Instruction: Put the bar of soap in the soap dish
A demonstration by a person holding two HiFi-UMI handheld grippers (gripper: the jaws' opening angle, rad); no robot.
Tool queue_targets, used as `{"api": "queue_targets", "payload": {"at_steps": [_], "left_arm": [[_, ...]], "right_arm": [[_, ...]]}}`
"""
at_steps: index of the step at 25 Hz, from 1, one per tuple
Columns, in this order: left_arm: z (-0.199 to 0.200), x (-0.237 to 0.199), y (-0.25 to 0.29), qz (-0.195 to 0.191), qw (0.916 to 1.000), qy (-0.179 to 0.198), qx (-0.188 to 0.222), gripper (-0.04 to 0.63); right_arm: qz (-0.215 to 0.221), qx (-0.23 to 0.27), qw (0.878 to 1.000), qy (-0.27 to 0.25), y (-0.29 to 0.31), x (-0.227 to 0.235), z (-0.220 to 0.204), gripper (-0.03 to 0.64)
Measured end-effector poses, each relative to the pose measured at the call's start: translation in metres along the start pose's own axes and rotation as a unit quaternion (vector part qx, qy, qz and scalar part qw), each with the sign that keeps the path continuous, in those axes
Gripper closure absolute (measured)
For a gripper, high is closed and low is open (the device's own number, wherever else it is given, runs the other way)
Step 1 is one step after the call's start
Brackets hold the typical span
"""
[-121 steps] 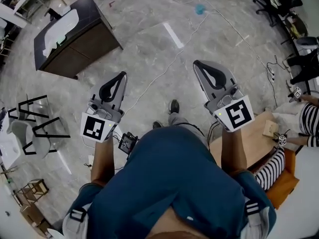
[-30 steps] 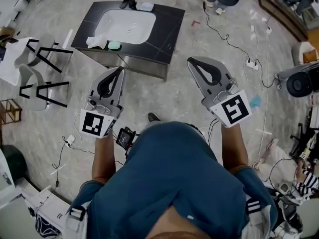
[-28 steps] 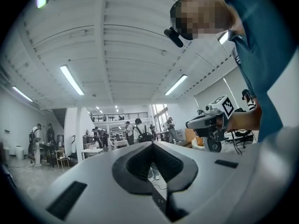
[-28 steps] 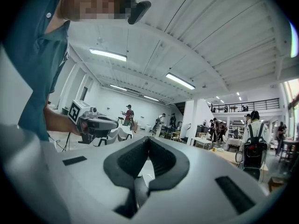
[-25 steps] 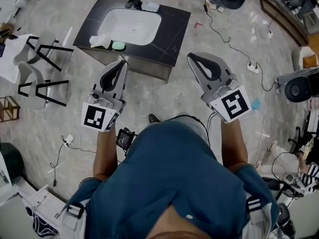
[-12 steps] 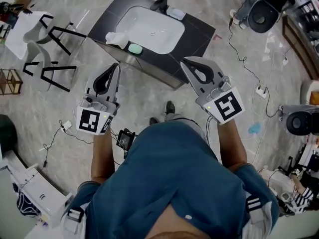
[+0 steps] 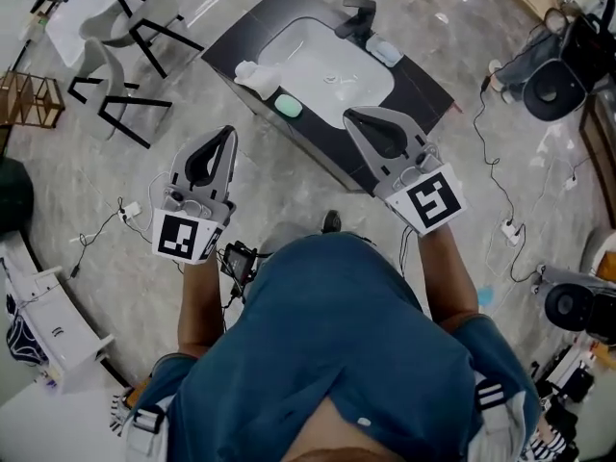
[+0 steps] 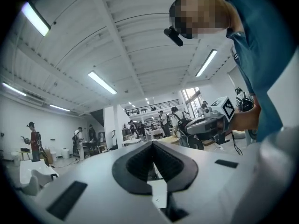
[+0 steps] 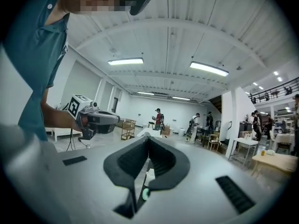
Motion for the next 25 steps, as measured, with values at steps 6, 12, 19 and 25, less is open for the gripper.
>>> {"api": "queue_targets", "payload": {"at_steps": [6, 12, 19, 25], "left_arm": [[-0.006, -0.030, -0.003, 0.022, 0.9997, 0.001, -0.007, 0.592], [-0.019, -0.076, -0.006, 0.013, 0.9999, -0.006, -0.006, 0.592], [-0.029, -0.124, -0.013, -0.018, 0.9996, -0.021, 0.006, 0.592], [-0.042, -0.157, -0.023, -0.026, 0.9991, -0.032, 0.001, 0.592]], "right_arm": [[0.019, -0.013, 1.000, 0.011, 0.040, 0.010, -0.018, 0.603], [0.013, -0.019, 1.000, 0.011, 0.091, 0.011, -0.032, 0.603], [-0.002, -0.025, 1.000, 0.007, 0.144, 0.004, -0.045, 0.603], [-0.006, -0.045, 0.999, 0.014, 0.181, 0.000, -0.067, 0.602]]}}
Point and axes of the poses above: the fingertips, and each gripper's own axes: y forward along the fingers, x to its right, z out of its top, the point moved 10 cm from there along -y, backward along the fingers, and after that the axes turned 8 degrees about x, right-handed, at the moved point
